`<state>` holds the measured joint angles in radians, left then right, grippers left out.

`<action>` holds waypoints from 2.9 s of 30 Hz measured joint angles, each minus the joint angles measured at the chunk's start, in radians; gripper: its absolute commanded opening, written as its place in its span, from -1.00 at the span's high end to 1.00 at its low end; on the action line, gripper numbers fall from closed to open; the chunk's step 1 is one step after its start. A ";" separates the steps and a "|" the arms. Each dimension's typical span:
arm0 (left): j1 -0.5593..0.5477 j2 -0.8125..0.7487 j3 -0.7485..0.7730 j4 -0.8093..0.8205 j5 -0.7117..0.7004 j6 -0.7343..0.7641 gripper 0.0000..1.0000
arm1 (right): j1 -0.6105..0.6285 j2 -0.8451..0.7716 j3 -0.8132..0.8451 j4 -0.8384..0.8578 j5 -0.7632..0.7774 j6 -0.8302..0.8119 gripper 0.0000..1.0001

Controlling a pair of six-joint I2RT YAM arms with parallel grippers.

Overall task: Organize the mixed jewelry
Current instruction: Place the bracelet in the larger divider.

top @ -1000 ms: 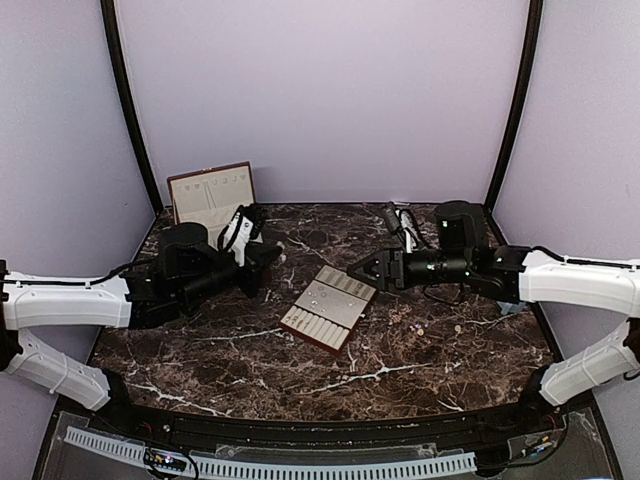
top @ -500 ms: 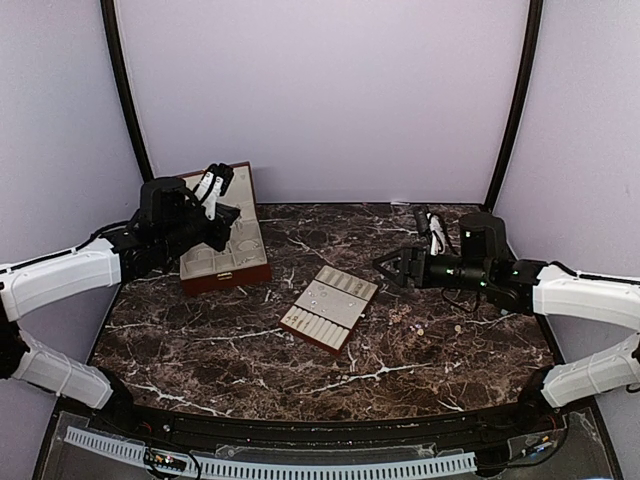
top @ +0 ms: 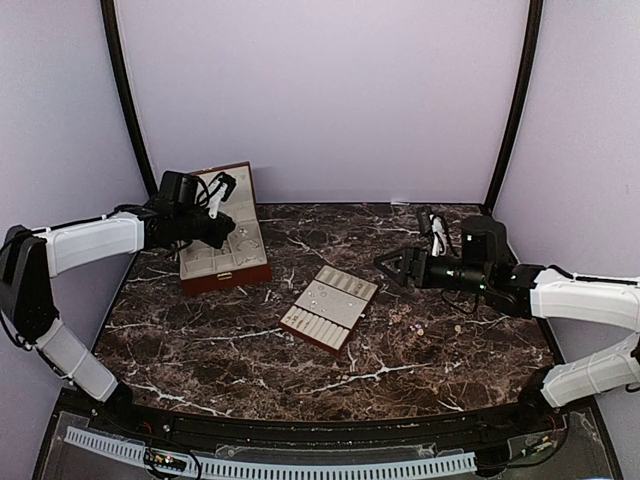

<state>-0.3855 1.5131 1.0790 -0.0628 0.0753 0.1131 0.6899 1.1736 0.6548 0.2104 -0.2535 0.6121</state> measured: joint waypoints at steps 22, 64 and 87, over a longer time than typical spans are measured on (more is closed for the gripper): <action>0.074 0.137 0.031 -0.073 0.037 -0.027 1.00 | -0.004 0.032 -0.040 0.093 -0.015 0.052 -0.71; 0.129 0.311 0.120 -0.193 0.069 -0.066 1.00 | -0.004 0.050 -0.058 0.143 -0.011 0.078 -0.71; 0.129 0.323 0.132 -0.223 -0.014 -0.091 -0.36 | -0.004 0.024 -0.074 0.148 0.016 0.079 -0.72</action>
<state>-0.2569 1.8362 1.2114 -0.2859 0.0608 0.0219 0.6861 1.1973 0.5812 0.3584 -0.2371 0.6907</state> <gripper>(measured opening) 0.601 0.857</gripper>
